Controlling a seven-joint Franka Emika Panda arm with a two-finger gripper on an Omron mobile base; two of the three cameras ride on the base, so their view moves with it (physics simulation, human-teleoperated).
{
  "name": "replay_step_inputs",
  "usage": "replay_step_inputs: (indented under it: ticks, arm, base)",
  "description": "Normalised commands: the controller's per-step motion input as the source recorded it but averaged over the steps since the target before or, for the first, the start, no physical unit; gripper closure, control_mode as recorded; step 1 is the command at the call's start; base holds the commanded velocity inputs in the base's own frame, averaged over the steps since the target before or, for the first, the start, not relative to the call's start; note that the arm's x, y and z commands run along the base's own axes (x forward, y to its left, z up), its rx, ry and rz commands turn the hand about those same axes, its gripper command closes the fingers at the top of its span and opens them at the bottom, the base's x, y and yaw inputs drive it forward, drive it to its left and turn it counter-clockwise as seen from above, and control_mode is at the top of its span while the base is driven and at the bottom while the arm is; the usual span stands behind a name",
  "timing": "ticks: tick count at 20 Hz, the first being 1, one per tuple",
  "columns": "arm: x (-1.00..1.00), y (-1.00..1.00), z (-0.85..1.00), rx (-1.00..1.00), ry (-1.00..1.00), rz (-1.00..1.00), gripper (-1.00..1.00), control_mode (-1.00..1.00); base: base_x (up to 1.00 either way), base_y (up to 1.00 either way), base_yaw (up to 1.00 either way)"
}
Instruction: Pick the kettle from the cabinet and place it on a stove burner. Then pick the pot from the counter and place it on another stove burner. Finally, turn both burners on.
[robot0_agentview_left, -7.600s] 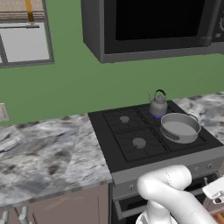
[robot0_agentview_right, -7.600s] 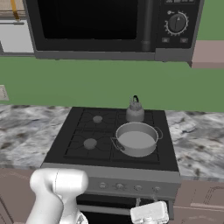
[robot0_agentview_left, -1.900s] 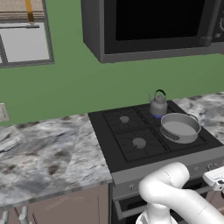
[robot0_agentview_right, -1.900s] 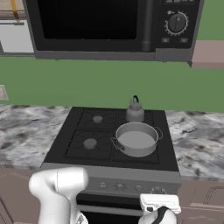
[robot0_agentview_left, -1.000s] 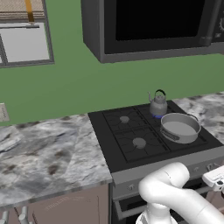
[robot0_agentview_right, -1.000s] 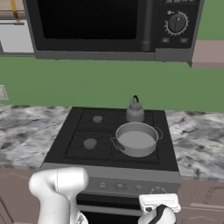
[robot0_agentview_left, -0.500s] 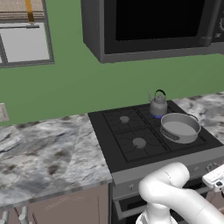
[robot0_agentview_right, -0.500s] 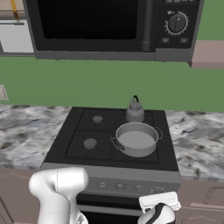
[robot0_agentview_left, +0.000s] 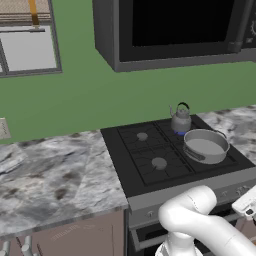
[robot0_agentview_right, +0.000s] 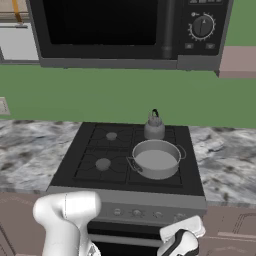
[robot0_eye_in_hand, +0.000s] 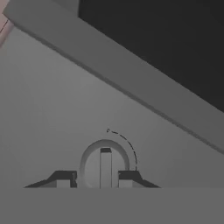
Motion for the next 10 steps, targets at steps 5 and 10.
replay_step_inputs:
  ticks: [5,10]
  arm:
    - [-0.11,0.00,0.04,-0.28,0.00,0.00,1.00,-1.00]
    - [-0.12,0.00,0.01,-0.28,0.00,0.00,1.00,-1.00]
  base:
    - [0.00,0.00,0.00]
    - [0.00,0.00,0.00]
